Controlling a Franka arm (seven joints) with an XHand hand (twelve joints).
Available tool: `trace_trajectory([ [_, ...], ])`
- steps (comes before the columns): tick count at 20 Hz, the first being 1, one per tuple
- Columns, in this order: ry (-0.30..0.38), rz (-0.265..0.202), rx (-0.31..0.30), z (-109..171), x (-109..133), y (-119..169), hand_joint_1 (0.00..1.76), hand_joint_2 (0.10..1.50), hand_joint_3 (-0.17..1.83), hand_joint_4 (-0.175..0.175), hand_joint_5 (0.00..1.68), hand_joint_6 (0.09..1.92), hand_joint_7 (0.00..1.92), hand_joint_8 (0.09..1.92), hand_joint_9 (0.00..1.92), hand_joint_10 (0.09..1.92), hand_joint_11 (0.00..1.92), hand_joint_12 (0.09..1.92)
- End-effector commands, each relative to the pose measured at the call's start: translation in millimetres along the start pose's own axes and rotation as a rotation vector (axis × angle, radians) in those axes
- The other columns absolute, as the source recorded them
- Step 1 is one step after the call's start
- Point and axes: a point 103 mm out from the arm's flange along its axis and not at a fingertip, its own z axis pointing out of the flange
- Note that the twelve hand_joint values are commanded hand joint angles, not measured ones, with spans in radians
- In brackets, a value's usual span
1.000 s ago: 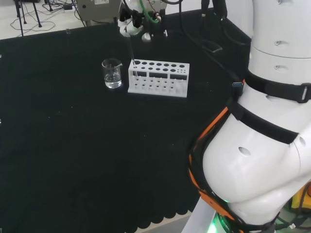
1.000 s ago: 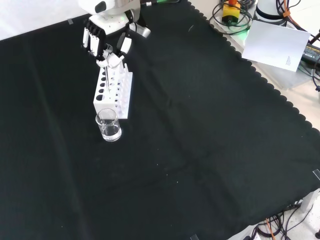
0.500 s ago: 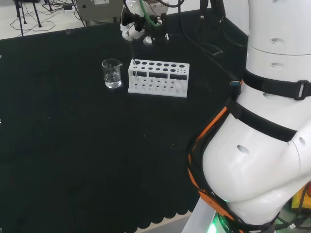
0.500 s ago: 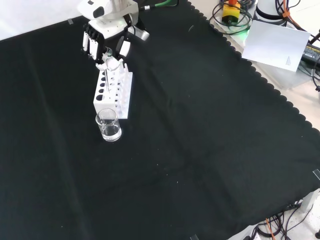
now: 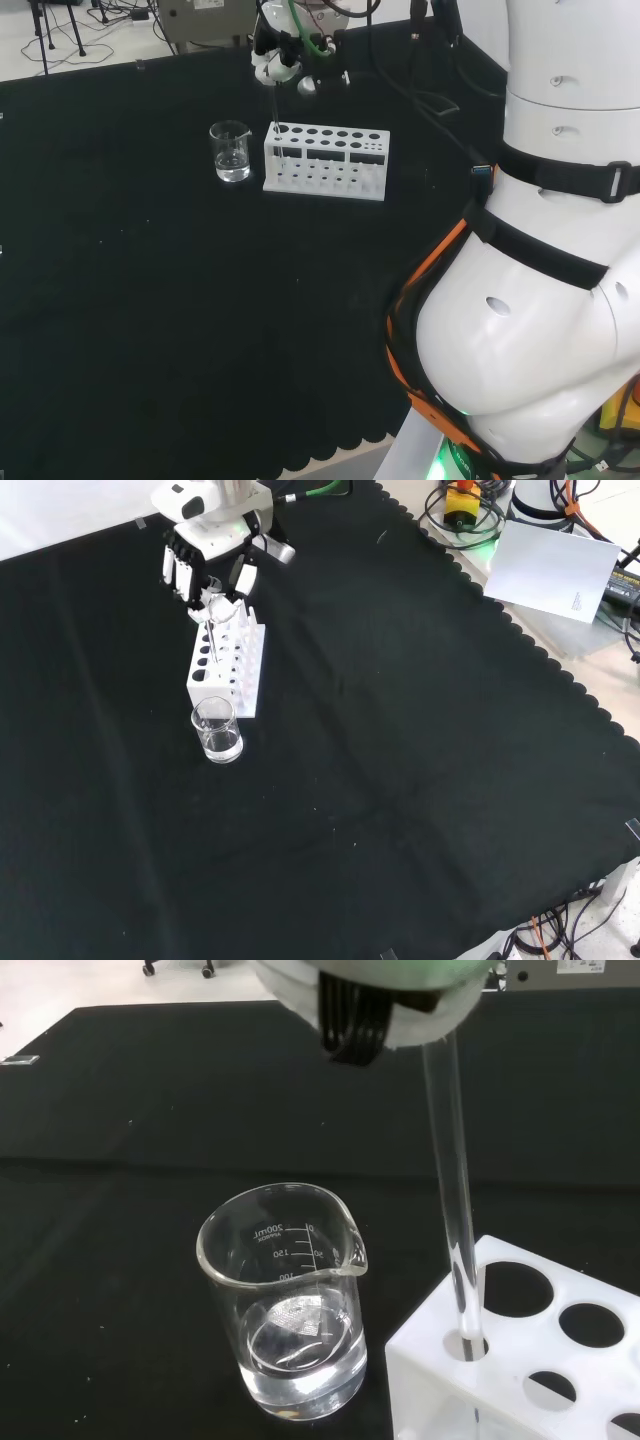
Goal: Put the glass rod back on the white test tube rack.
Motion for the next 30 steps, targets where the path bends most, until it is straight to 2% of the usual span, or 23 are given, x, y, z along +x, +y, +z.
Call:
trace_trajectory([
  [1, 0.000, 0.002, 0.002, 0.9, -0.7, 0.2, 1.30, 0.79, 0.52, -0.175, 1.16, 0.52, 1.18, 1.08, 1.67, 0.81, 1.09, 0.90],
  [17, 0.015, -0.005, 0.033, 14.5, -5.8, 2.2, 1.30, 0.78, 0.53, -0.175, 1.16, 0.52, 1.20, 1.06, 1.67, 0.81, 1.09, 0.91],
  [18, 0.020, -0.005, 0.039, 14.2, -5.7, 2.5, 1.30, 0.76, 0.55, -0.175, 1.16, 0.53, 1.21, 1.03, 1.68, 0.81, 1.10, 0.91],
  [20, 0.026, -0.005, 0.056, 14.2, -6.0, 2.7, 1.31, 0.74, 0.56, -0.175, 1.13, 0.62, 1.28, 0.87, 1.69, 0.79, 1.13, 0.92],
  [21, 0.026, -0.005, 0.063, 14.3, -6.2, 2.5, 1.31, 0.76, 0.53, -0.175, 1.10, 0.70, 1.30, 0.78, 1.69, 0.78, 1.16, 0.92],
  [23, 0.029, -0.005, 0.075, 14.2, -6.6, 2.1, 1.37, 0.66, 0.63, -0.175, 0.97, 0.79, 1.31, 0.68, 1.70, 0.76, 1.21, 0.93],
  [26, 0.023, -0.005, 0.078, 12.5, -7.3, 1.5, 1.31, 0.48, 0.88, -0.175, 0.75, 0.88, 1.14, 0.69, 1.71, 0.73, 1.23, 0.95],
  [30, 0.021, -0.004, 0.073, 9.3, -9.7, 0.2, 1.31, 0.40, 0.95, -0.173, 0.53, 0.89, 0.99, 0.72, 1.72, 0.72, 1.23, 0.97],
])
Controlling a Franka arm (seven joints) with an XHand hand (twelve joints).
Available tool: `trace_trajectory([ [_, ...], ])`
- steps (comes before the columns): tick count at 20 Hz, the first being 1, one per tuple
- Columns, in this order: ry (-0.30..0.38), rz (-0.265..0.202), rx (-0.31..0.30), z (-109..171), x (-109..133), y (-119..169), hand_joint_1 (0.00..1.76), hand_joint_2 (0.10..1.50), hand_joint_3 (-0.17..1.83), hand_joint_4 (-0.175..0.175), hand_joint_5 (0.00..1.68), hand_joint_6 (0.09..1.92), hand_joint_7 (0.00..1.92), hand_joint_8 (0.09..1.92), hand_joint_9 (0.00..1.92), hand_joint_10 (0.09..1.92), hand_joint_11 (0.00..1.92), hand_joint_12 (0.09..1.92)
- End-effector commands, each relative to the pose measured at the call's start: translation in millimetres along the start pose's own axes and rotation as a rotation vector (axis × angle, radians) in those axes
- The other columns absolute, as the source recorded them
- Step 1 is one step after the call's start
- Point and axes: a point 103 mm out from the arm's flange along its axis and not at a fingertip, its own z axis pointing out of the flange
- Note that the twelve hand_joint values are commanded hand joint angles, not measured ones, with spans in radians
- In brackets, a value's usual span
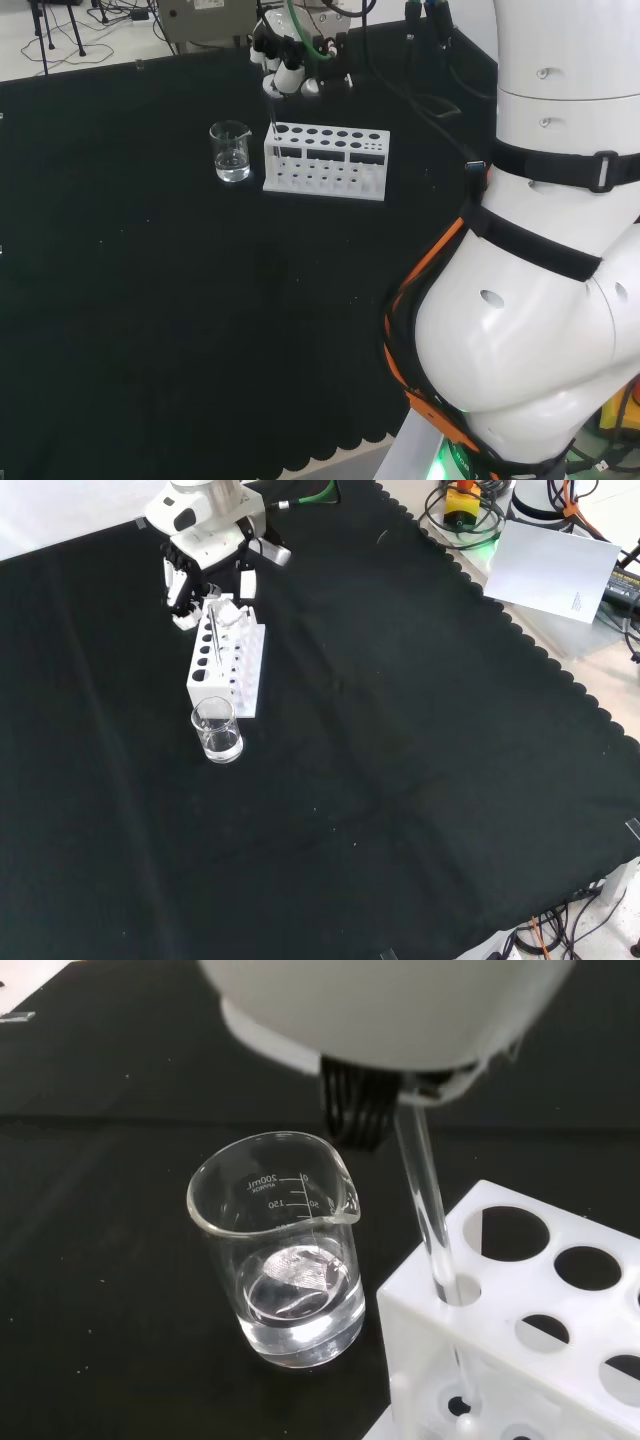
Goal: Put the glass rod back on the white test tube rack.
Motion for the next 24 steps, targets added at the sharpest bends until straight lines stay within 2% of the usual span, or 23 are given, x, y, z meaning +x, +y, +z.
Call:
trace_trajectory([
  [1, 0.000, 0.002, -0.003, -2.5, -2.9, -2.1, 1.31, 0.39, 0.95, -0.171, 0.51, 0.88, 0.97, 0.73, 1.72, 0.72, 1.23, 0.97],
  [15, -0.015, 0.019, -0.014, -10.9, -10.9, -11.7, 1.32, 0.38, 0.94, -0.170, 0.51, 0.86, 0.93, 0.74, 1.73, 0.70, 1.23, 0.98],
  [19, -0.009, 0.028, -0.050, -27.2, -17.8, -24.1, 1.31, 0.38, 0.94, -0.175, 0.56, 0.87, 0.94, 0.74, 1.74, 0.70, 1.23, 0.98],
  [24, -0.021, 0.034, -0.059, -49.4, -22.3, -39.7, 1.31, 0.38, 0.94, -0.175, 0.58, 0.87, 0.94, 0.74, 1.74, 0.71, 1.23, 0.99],
])
